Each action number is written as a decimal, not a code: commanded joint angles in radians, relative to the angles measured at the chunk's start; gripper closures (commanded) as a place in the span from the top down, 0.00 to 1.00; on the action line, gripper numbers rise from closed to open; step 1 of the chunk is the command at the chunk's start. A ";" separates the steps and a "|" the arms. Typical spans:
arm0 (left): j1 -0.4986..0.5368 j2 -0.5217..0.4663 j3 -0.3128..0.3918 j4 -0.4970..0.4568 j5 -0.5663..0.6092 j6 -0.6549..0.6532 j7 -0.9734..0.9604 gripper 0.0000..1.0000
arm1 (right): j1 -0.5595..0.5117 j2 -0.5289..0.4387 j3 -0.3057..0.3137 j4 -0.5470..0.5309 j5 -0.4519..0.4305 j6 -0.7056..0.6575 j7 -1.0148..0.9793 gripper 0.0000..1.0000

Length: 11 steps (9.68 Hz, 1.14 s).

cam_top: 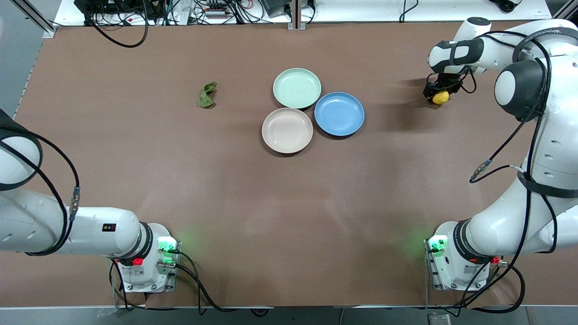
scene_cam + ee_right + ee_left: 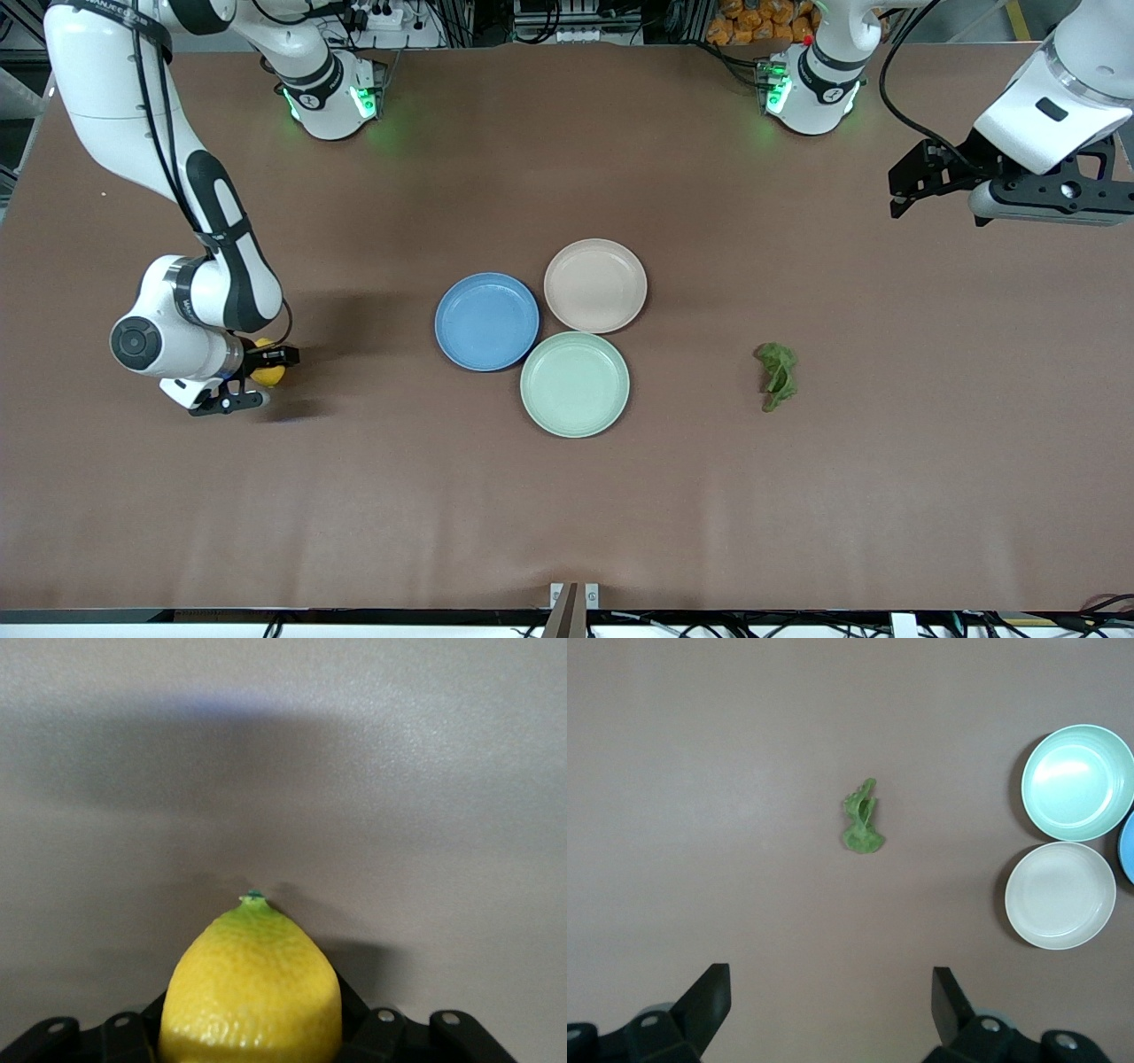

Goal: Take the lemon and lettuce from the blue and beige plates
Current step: 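Carry the lemon away from the plates and lower it with the right gripper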

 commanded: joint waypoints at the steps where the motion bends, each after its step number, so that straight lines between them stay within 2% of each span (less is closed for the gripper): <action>1: 0.000 0.009 0.002 0.020 0.003 -0.001 0.023 1.00 | -0.007 0.001 0.008 0.012 0.018 0.002 -0.011 1.00; 3: 0.000 0.009 0.002 0.020 0.003 -0.001 0.019 1.00 | -0.007 -0.009 0.008 0.030 0.018 -0.016 -0.009 1.00; 6: 0.000 0.009 0.002 0.020 0.001 -0.001 0.020 1.00 | -0.013 -0.021 0.006 0.111 0.019 -0.146 -0.004 1.00; 9: 0.000 0.007 0.004 0.020 0.001 -0.001 0.025 1.00 | -0.012 -0.093 0.006 0.116 0.018 -0.173 0.000 1.00; 11: 0.000 0.007 0.004 0.020 0.001 -0.001 0.030 1.00 | -0.015 -0.152 0.005 0.115 0.018 -0.246 0.043 1.00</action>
